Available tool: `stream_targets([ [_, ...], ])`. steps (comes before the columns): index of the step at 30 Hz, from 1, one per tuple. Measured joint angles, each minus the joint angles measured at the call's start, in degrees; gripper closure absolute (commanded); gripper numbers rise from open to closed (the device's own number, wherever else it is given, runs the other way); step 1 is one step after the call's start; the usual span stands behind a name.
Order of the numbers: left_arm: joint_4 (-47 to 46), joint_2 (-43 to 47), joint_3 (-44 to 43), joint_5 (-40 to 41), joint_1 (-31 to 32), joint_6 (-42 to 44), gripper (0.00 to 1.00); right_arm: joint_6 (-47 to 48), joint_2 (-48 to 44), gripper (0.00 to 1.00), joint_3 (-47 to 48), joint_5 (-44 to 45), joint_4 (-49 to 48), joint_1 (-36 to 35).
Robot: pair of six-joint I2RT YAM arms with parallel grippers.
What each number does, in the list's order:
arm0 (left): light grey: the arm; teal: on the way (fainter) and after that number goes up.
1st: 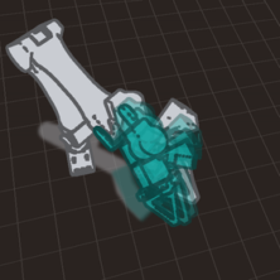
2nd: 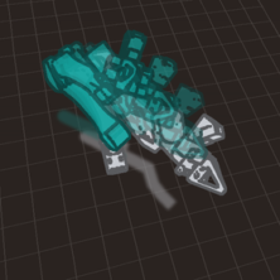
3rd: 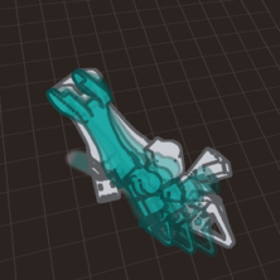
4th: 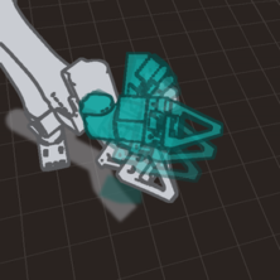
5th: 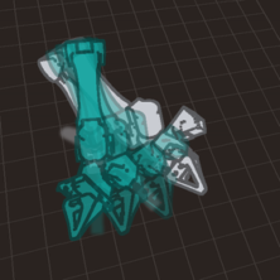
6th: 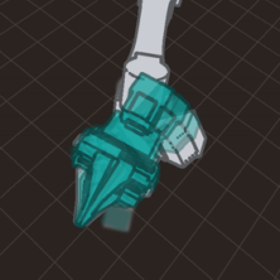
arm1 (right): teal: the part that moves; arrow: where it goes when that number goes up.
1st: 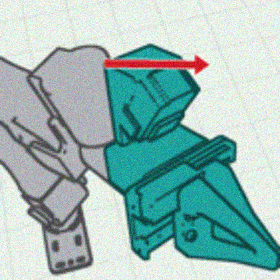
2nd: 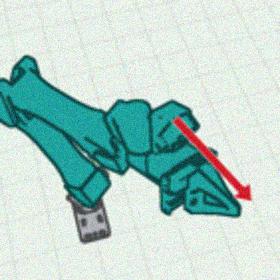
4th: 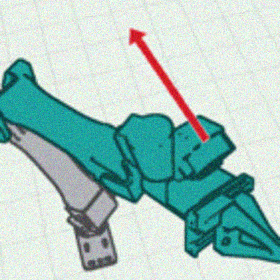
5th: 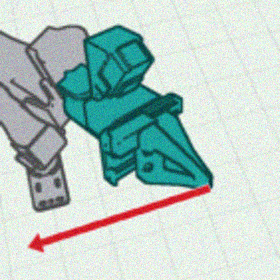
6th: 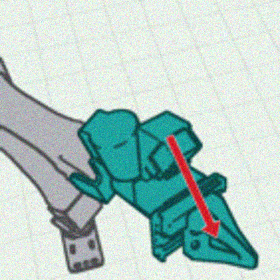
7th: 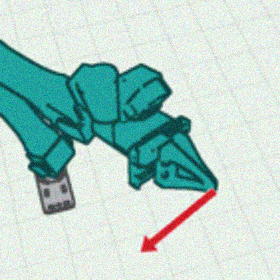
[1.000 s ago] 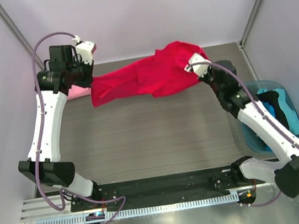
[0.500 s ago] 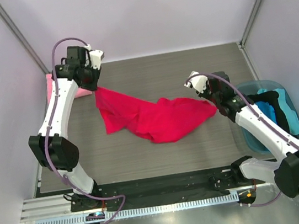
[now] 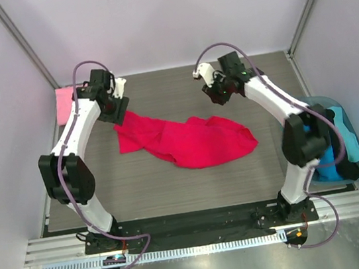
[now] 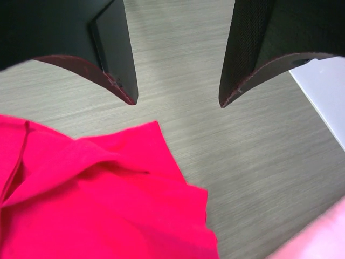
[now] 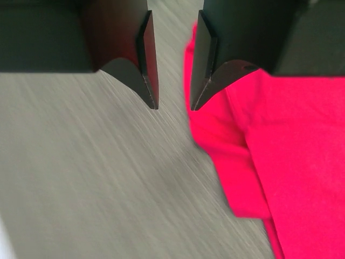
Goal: Fold and stack the t-shirts
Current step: Flatten the tshirt out
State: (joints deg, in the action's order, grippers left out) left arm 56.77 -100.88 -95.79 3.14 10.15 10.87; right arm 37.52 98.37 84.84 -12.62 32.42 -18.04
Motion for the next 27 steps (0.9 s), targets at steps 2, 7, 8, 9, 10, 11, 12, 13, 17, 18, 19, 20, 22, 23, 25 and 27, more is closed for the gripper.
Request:
stream_targets([
  [2, -0.66, 0.94, 2.23, 0.68, -0.07, 0.02, 0.37, -0.74, 8.7, 0.64, 6.75, -3.37, 2.97, 0.39],
  [7, -0.28, 5.07, 7.04, 1.9, -0.31, 0.11, 0.36, -3.08, 25.66, 0.58, 20.37, -9.97, 8.02, 1.4],
  [8, -0.33, 5.88, 7.43, 1.92, -0.55, 0.11, 0.36, -3.45, 27.82, 0.56, 22.14, -11.28, 9.01, 1.49],
  [9, -0.35, 6.54, 7.69, 1.97, -0.87, 0.11, 0.36, -3.76, 29.42, 0.56, 23.78, -12.37, 10.12, 1.64],
  [10, -0.37, 7.08, 7.96, 2.01, -1.29, 0.11, 0.36, -4.11, 30.82, 0.55, 25.4, -13.51, 11.04, 1.75],
  [11, -0.33, 7.45, 8.09, 2.01, -1.79, 0.09, 0.36, -4.44, 31.93, 0.55, 26.91, -14.62, 11.98, 1.79],
  [12, -0.35, 7.67, 8.15, 2.03, -2.34, 0.09, 0.36, -4.87, 32.92, 0.55, 28.55, -15.74, 12.9, 1.79],
  [13, -0.35, 7.74, 8.15, 2.03, -2.73, 0.09, 0.36, -5.51, 33.86, 0.55, 30.32, -17.2, 13.46, 1.77],
  [17, -0.31, 7.74, 8.31, 2.05, -4.42, 0.07, 0.36, -7.93, 35.08, 0.55, 33.09, -21.88, 14.14, 1.64],
  [18, -0.35, 7.74, 8.31, 2.08, -4.61, 0.07, 0.36, -8.46, 35.23, 0.55, 33.4, -22.99, 14.16, 1.6],
  [19, -0.31, 7.74, 8.31, 2.1, -4.68, 0.09, 0.36, -8.96, 35.45, 0.55, 33.59, -23.71, 14.25, 1.57],
  [20, -0.31, 7.74, 8.31, 2.21, -4.68, 0.09, 0.36, -9.35, 35.78, 0.55, 33.68, -24.46, 14.29, 1.49],
  [22, -0.31, 7.72, 8.31, 2.25, -4.66, 0.09, 0.36, -9.94, 36.54, 0.55, 33.7, -25.55, 14.43, 1.49],
  [23, -0.31, 7.69, 8.31, 2.25, -4.66, 0.09, 0.36, -10.23, 37.16, 0.53, 33.7, -26.1, 14.49, 1.46],
  [25, -0.31, 7.48, 8.28, 2.27, -4.66, 0.11, 0.36, -10.84, 38.53, 0.52, 33.7, -26.91, 14.75, 1.38],
  [27, -0.31, 7.02, 8.24, 2.34, -4.66, 0.11, 0.36, -11.41, 39.82, 0.5, 33.7, -27.52, 15.1, 1.38],
])
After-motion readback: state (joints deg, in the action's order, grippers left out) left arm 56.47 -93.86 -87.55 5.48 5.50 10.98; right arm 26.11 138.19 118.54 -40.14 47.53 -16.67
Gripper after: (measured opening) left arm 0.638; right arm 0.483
